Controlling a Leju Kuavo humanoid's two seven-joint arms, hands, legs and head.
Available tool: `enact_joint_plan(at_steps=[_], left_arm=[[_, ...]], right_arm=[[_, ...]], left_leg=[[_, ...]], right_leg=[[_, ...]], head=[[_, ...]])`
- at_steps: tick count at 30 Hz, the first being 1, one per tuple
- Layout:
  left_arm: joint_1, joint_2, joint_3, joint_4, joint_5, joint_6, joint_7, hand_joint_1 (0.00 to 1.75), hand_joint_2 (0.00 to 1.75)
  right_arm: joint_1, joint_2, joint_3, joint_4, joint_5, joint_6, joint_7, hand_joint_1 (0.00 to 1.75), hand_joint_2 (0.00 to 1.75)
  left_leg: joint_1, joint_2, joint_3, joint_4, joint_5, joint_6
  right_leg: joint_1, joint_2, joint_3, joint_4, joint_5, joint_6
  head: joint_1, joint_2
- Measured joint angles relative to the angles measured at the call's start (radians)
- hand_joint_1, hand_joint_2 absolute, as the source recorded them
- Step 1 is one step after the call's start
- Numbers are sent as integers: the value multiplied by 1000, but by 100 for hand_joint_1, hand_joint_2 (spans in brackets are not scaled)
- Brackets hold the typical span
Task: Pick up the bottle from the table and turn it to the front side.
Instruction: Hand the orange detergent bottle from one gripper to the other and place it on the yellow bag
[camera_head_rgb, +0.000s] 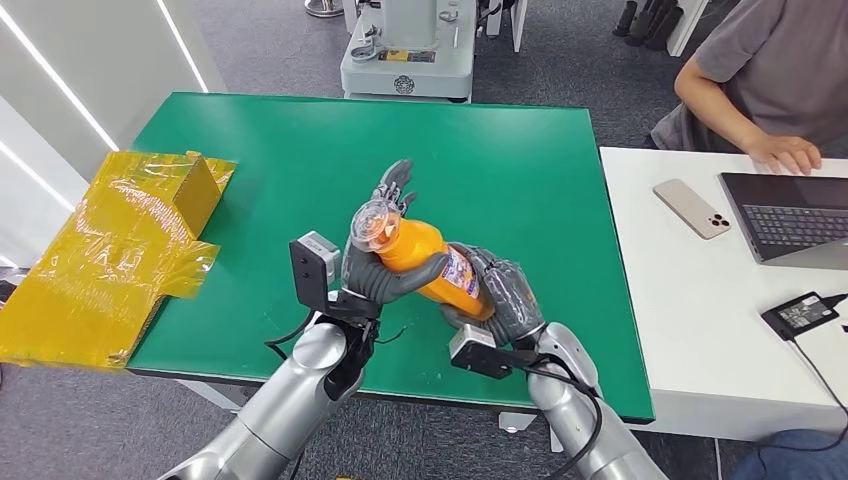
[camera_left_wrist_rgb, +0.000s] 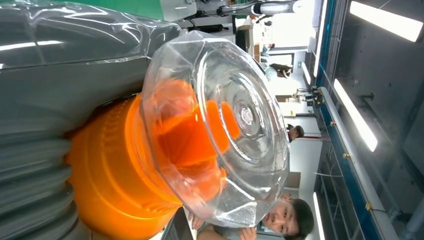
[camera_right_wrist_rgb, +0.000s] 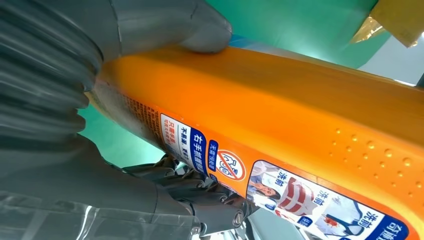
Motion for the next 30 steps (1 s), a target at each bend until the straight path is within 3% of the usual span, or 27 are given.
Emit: enact_joint_plan(at_steps=[7, 16, 20, 30], left_arm=[[14, -6, 9, -9, 90, 86, -68, 0, 175], [34, -7, 10, -26, 115, 117, -74, 3, 175], [37, -8, 10, -28, 110, 115, -74, 170, 175], [42, -8, 10, -29, 91, 73, -63, 175, 175]], right_arm=[[-8, 0, 7, 15, 26, 18, 19, 175, 175], [-11, 0, 15, 26, 48, 19, 29, 175, 175], [-11, 0, 15, 26, 56, 16, 30, 175, 175], [-11, 2, -1, 26, 65, -1, 36, 175, 175]], left_leg=[[0, 0, 0, 0, 0, 0], [0, 0, 0, 0, 0, 0], [0, 0, 0, 0, 0, 0], [0, 0, 0, 0, 0, 0]], right_leg=[[0, 0, 0, 0, 0, 0], [0, 0, 0, 0, 0, 0], [0, 0, 0, 0, 0, 0], [0, 0, 0, 0, 0, 0]], head=[[0, 0], [0, 0], [0, 0], [0, 0]])
